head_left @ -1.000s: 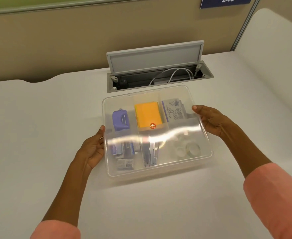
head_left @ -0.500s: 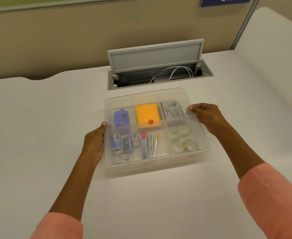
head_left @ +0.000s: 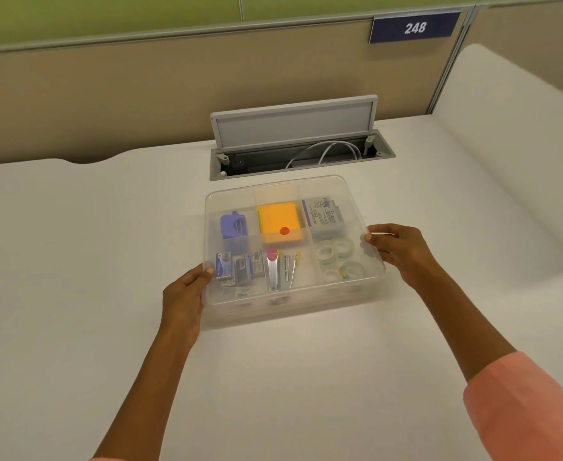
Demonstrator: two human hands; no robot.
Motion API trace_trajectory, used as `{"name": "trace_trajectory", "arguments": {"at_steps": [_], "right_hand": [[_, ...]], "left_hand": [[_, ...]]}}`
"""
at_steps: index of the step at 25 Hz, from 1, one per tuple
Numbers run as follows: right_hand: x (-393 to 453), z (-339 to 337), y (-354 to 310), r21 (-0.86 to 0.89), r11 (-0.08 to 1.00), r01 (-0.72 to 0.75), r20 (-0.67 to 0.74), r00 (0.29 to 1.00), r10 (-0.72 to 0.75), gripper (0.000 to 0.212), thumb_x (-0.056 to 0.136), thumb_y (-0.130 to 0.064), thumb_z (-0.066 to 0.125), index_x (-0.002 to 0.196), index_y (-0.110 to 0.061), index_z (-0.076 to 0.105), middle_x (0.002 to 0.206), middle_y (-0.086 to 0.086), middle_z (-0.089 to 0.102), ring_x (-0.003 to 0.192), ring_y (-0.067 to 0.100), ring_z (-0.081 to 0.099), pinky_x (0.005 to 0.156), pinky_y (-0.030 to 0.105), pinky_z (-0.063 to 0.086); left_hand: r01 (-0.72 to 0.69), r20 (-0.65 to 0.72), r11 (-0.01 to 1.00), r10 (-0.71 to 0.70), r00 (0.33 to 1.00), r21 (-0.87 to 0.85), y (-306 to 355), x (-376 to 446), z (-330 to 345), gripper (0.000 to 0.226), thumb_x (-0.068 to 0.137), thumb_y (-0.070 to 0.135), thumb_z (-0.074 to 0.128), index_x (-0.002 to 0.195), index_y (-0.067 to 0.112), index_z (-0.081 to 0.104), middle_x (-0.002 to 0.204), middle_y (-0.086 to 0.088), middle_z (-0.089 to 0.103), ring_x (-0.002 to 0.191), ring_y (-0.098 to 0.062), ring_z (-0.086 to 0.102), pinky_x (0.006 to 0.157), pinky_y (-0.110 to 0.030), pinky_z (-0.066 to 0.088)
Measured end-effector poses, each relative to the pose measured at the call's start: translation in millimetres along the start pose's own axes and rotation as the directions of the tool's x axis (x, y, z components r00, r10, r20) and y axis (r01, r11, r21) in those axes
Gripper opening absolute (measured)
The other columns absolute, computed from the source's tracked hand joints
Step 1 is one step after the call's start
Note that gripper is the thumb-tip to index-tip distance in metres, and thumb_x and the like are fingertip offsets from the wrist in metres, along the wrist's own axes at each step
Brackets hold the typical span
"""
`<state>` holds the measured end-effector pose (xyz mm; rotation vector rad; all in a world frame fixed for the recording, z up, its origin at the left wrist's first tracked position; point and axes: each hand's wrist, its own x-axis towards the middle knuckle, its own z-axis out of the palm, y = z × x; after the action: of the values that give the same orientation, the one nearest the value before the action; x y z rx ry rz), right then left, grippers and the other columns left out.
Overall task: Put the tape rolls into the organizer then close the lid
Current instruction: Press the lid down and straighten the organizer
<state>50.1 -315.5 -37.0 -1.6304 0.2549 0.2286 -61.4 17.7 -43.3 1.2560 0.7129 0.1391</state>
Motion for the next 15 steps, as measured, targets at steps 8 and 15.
{"name": "trace_trajectory", "arguments": {"at_steps": [8,15], "right_hand": [[-17,-4,0,-0.006,0.996,-0.084,-0.101,0.991,0.083,0.028,0.071,-0.008,0.076,0.091,0.009,0.065,0.096,0.027,0.068,0.075,0.036,0.068,0.055,0.029,0.058],[-33,-2,7,-0.079,0.997,0.005,-0.209,0.978,-0.022,0.032,0.070,-0.019,0.080,0.088,0.003,0.066,0.086,0.022,0.070,0.071,0.030,0.069,0.067,0.035,0.060]], "left_hand": [[0.103,-0.003,0.966,-0.107,0.994,-0.237,-2,-16,0,0.021,0.083,0.007,0.064,0.105,0.006,0.066,0.083,0.000,0.073,0.064,-0.004,0.070,0.056,-0.015,0.057],[-0.166,-0.107,0.966,0.189,0.976,0.196,-8,-29,6,0.041,0.086,0.016,0.062,0.126,0.018,0.056,0.123,-0.012,0.063,0.114,-0.025,0.059,0.097,-0.038,0.048]]}}
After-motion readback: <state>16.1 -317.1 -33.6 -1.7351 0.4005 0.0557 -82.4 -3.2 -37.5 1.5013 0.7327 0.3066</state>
